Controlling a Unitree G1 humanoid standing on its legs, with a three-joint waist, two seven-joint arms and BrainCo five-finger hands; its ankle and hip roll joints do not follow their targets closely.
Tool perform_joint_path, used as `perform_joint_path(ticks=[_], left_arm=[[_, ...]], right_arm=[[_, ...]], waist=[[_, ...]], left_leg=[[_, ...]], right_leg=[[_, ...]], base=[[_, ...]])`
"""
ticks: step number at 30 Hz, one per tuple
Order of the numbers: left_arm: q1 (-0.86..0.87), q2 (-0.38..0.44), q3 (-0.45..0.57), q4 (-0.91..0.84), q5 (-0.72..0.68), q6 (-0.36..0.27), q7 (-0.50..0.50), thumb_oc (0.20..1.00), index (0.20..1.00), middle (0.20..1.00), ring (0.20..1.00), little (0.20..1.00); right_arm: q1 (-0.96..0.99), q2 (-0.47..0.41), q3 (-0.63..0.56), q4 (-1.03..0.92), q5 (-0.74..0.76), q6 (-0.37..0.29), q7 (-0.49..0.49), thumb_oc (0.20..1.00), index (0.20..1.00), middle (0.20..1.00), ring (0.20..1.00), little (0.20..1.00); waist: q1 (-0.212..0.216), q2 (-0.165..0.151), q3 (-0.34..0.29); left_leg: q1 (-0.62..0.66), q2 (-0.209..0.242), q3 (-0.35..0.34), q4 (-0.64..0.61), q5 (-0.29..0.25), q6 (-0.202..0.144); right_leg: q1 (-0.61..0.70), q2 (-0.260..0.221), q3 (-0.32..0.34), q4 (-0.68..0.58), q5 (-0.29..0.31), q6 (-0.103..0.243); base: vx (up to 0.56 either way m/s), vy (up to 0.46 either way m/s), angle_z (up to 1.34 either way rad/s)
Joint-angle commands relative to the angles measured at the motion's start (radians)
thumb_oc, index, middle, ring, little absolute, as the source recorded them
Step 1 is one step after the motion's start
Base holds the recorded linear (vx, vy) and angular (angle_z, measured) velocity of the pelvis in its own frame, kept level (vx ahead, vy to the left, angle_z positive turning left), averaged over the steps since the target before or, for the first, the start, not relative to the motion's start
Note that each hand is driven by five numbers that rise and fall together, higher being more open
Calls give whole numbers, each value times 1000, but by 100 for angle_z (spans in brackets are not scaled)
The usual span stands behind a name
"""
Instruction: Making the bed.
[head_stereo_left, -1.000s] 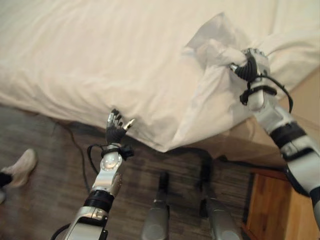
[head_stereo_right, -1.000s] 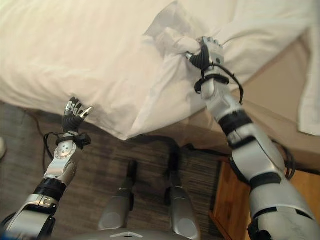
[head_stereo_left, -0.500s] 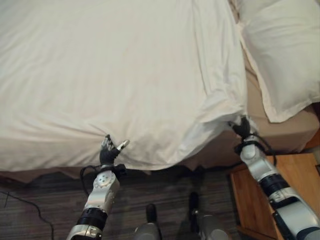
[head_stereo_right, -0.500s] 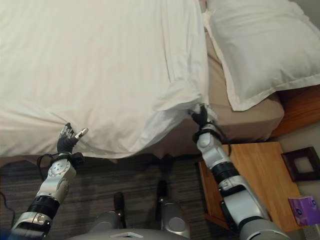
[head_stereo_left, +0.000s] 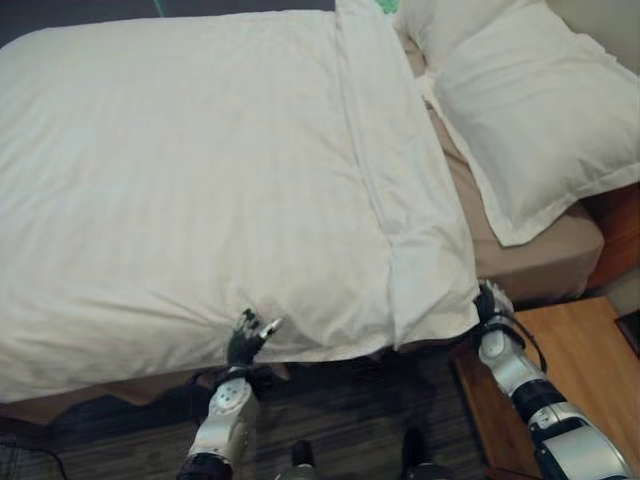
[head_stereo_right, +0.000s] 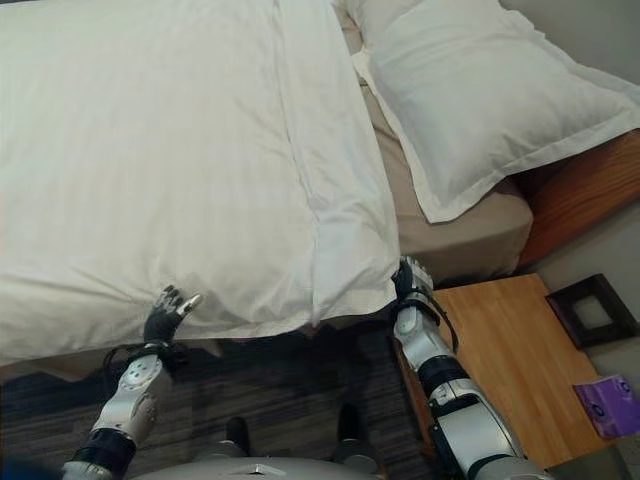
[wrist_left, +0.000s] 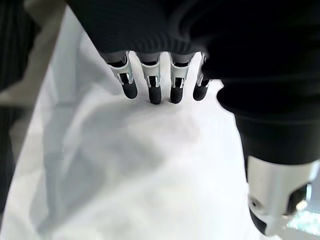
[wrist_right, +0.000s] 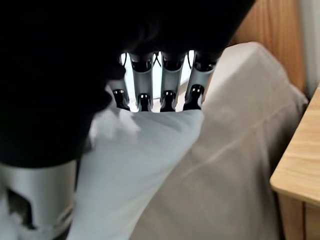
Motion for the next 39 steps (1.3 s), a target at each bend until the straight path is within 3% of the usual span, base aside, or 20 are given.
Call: perform_joint_path(ticks=[1,12,15,18,23,24,26,27,28,29,30,31,33,37,39], left_arm=[[-35,-12,44,-33,-31,-39,-13,1000,1000,1000,1000,1000],[34,-3,66,-79,-40,-42,-63,1000,1000,1000,1000,1000],[34,-3,73,-79,-55,-46,-58,1000,1000,1000,1000,1000],[27,-12,76,-82,-81,-48,-38,1000,1000,1000,1000,1000],[34,-17,79,-86,-91,-51,-33,1000,1000,1000,1000,1000],[40,-17,78,-92,-88,-54,-37,1000,1000,1000,1000,1000],[37,-20,76,-95,-85,-56,-38,1000,1000,1000,1000,1000],[36,-19,76,-95,-85,-56,-39,1000,1000,1000,1000,1000],[23,-23,72,-100,-82,-53,-36,1000,1000,1000,1000,1000],[23,-23,72,-100,-82,-52,-36,1000,1000,1000,1000,1000],[6,-16,70,-102,-74,-44,-28,1000,1000,1000,1000,1000],[-7,-15,71,-99,-69,-37,-27,1000,1000,1000,1000,1000],[-33,-6,70,-84,-64,-22,-28,1000,1000,1000,1000,1000],[-56,-9,59,-66,-63,-6,-38,1000,1000,1000,1000,1000],[-72,-14,49,-51,-61,-6,-39,1000,1000,1000,1000,1000]], right_arm=[[192,-124,-18,219,28,139,9,1000,1000,1000,1000,1000],[63,-372,6,289,-208,235,9,1000,1000,1000,1000,1000],[1,-393,-55,227,-112,218,-55,1000,1000,1000,1000,1000],[-13,-365,-171,71,93,173,-164,1000,1000,1000,1000,1000],[-16,-361,-255,-148,114,164,-303,1000,1000,1000,1000,1000],[-35,-362,-268,-221,92,145,-342,1000,1000,1000,1000,1000],[-51,-337,-266,-278,143,82,-316,1000,1000,1000,1000,1000],[-49,-337,-267,-279,144,82,-315,1000,1000,1000,1000,1000],[-62,-301,-250,-356,251,7,-254,1000,1000,1000,1000,1000],[-61,-301,-251,-357,252,7,-253,1000,1000,1000,1000,1000],[-68,-248,-214,-444,425,-70,-155,1000,1000,1000,1000,1000],[-69,-223,-203,-462,505,-91,-112,944,944,944,944,944],[-84,-168,-178,-476,669,-128,-25,200,200,200,200,200],[-121,-9,-106,-511,967,-209,113,200,200,200,200,200],[-145,31,-72,-506,1031,-217,148,200,200,200,200,200]], waist=[[-79,50,50],[-72,98,45],[-73,105,44],[-78,113,37],[-76,122,30],[-70,122,28],[-64,118,27],[-65,117,28],[-64,109,28],[-64,109,28],[-63,98,27],[-61,95,24],[-57,87,18],[-44,83,12],[-35,82,5]], left_leg=[[-37,16,-44,5,-53,-33],[-38,46,-59,5,-17,-62],[-33,50,-61,5,-12,-64],[-32,52,-64,5,-15,-63],[-26,50,-77,5,-18,-61],[-25,49,-92,5,-17,-60],[-25,51,-95,5,-15,-61],[-25,51,-96,5,-15,-61],[-21,53,-93,5,-17,-61],[-22,53,-93,5,-17,-61],[-16,57,-86,5,-22,-62],[-19,60,-83,5,-19,-63],[-16,61,-80,5,-21,-64],[-8,63,-80,5,-23,-68],[-14,64,-83,5,-18,-70]], right_leg=[[-1,-21,-6,12,-105,26],[23,17,-19,12,-143,5],[31,23,-20,12,-147,2],[35,27,-18,12,-150,-3],[44,34,-19,12,-155,-10],[50,35,-21,12,-158,-13],[52,35,-24,12,-158,-14],[53,35,-24,12,-159,-14],[57,36,-26,12,-158,-16],[57,36,-26,12,-157,-16],[63,35,-29,12,-157,-15],[59,36,-31,12,-153,-17],[64,33,-37,12,-151,-17],[76,29,-45,12,-154,-17],[71,28,-51,12,-149,-18]], base=[[4,-111,3],[-3,-69,4],[0,0,0],[5,-1,-10],[14,-2,-12],[-9,-2,-12],[-8,-5,-3],[0,0,0],[0,0,0],[0,0,0],[0,0,0],[0,0,0],[15,-1,-1],[18,7,3],[22,5,7]])
